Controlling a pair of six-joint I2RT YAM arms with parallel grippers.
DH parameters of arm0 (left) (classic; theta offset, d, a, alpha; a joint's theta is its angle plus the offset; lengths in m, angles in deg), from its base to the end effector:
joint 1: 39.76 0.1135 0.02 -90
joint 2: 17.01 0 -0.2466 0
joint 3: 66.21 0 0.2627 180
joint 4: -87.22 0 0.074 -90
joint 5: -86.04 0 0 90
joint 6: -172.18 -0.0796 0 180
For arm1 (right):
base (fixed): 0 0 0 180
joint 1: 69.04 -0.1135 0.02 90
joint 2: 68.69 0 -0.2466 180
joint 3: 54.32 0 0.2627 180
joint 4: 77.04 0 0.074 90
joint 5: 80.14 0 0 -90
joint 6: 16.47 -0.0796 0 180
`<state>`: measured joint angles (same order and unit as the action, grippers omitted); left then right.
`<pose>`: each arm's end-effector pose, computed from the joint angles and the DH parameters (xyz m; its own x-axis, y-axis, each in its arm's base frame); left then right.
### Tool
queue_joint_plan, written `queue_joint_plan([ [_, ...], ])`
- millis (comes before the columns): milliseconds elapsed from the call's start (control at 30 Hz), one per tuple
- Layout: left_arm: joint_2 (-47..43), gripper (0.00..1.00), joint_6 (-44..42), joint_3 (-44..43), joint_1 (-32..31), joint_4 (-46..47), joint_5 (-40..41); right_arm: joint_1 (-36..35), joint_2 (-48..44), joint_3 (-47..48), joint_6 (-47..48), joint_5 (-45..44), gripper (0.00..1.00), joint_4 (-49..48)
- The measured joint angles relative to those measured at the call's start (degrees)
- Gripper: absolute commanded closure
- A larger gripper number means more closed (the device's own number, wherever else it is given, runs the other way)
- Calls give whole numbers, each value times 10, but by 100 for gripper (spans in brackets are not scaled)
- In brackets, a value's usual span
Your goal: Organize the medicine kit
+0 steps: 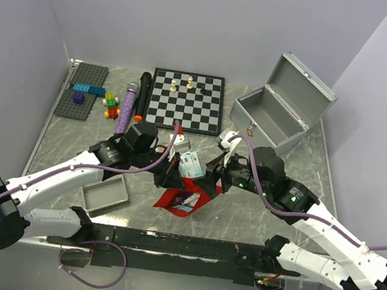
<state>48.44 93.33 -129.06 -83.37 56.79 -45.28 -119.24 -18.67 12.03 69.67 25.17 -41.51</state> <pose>0.1753 -0.2396 0.2530 -0.5649 0.3375 -0.7530 0.8252 0.2316 -0.5152 0.1477 0.2102 0.3267 -0.2707 -0.2234 -0.9364 -0.8844 0.4419 0.1502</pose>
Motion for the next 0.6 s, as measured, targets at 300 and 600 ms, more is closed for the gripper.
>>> queue_joint_plan([
  [300, 1, 99, -5, -4, 0, -12, 9, 0, -13, -10, 4, 44, 19, -5],
  [600, 2, 99, 7, -16, 0, -10, 28, 0, 24, -10, 6, 56, 42, 5],
])
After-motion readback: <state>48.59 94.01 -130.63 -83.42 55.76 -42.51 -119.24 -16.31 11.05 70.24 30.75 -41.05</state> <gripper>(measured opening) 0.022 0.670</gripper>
